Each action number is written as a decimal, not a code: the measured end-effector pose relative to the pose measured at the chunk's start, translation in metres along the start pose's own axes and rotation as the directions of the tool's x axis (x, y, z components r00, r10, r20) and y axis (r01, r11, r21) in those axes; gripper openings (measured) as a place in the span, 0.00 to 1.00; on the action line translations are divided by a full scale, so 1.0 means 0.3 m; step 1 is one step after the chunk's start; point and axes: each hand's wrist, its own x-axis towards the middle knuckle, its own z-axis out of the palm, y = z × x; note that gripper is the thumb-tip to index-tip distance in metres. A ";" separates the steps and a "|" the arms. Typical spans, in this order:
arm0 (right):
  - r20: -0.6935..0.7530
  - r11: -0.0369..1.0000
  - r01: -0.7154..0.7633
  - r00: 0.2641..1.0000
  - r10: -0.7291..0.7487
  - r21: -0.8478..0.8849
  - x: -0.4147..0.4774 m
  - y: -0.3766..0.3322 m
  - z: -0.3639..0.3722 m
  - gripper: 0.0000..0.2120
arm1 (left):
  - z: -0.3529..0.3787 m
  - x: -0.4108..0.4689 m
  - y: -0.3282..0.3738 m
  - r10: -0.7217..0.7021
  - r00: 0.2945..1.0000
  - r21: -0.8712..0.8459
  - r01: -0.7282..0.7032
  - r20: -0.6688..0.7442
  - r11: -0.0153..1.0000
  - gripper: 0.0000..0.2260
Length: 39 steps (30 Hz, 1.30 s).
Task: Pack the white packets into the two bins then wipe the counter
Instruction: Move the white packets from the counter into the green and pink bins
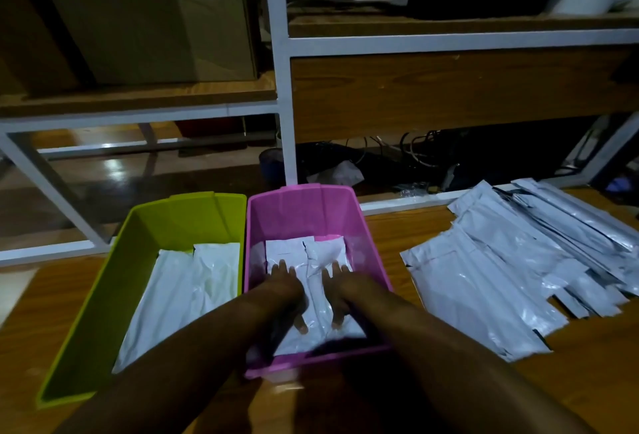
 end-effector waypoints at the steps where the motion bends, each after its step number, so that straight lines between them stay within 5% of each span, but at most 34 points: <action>1: -0.012 1.000 0.002 1.000 -0.003 -0.017 0.004 -0.001 0.008 0.57 | 0.000 -0.009 -0.003 -0.003 1.000 -0.011 0.003 0.002 1.000 0.40; 10: -0.098 0.997 0.072 0.993 -0.071 0.011 -0.113 -0.016 -0.080 0.53 | -0.092 -0.122 -0.043 0.072 0.997 -0.145 -0.071 0.003 0.987 0.39; 15: -0.403 0.953 0.221 0.907 -0.122 0.209 -0.392 0.035 -0.150 0.28 | -0.155 -0.325 -0.053 0.052 0.946 -0.315 -0.158 -0.321 0.936 0.27; 18: -0.655 0.877 0.376 0.749 -0.097 0.299 -0.606 0.107 -0.101 0.25 | -0.123 -0.485 0.015 -0.011 0.802 -0.427 -0.306 -0.598 0.851 0.28; 20: -0.759 0.829 0.445 0.650 -0.039 0.338 -0.749 0.163 -0.009 0.23 | -0.074 -0.588 0.111 -0.095 0.620 -0.453 -0.452 -0.779 0.769 0.29; 22: -0.785 0.816 0.436 0.619 0.034 0.379 -0.865 0.221 0.110 0.24 | -0.015 -0.669 0.235 -0.167 0.486 -0.459 -0.579 -0.858 0.673 0.28; 26: -0.810 0.778 0.423 0.559 0.179 0.464 -1.010 0.341 0.361 0.24 | 0.092 -0.783 0.512 -0.239 0.372 -0.441 -0.716 -0.897 0.541 0.24; 30: -0.797 0.745 0.399 0.532 0.287 0.535 -1.087 0.462 0.544 0.24 | 0.183 -0.794 0.730 -0.221 0.381 -0.440 -0.764 -0.898 0.473 0.23; 39: -0.708 0.710 0.297 0.587 0.392 0.639 -1.017 0.713 0.620 0.25 | 0.140 -0.557 0.903 -0.167 0.453 -0.469 -0.715 -0.876 0.518 0.22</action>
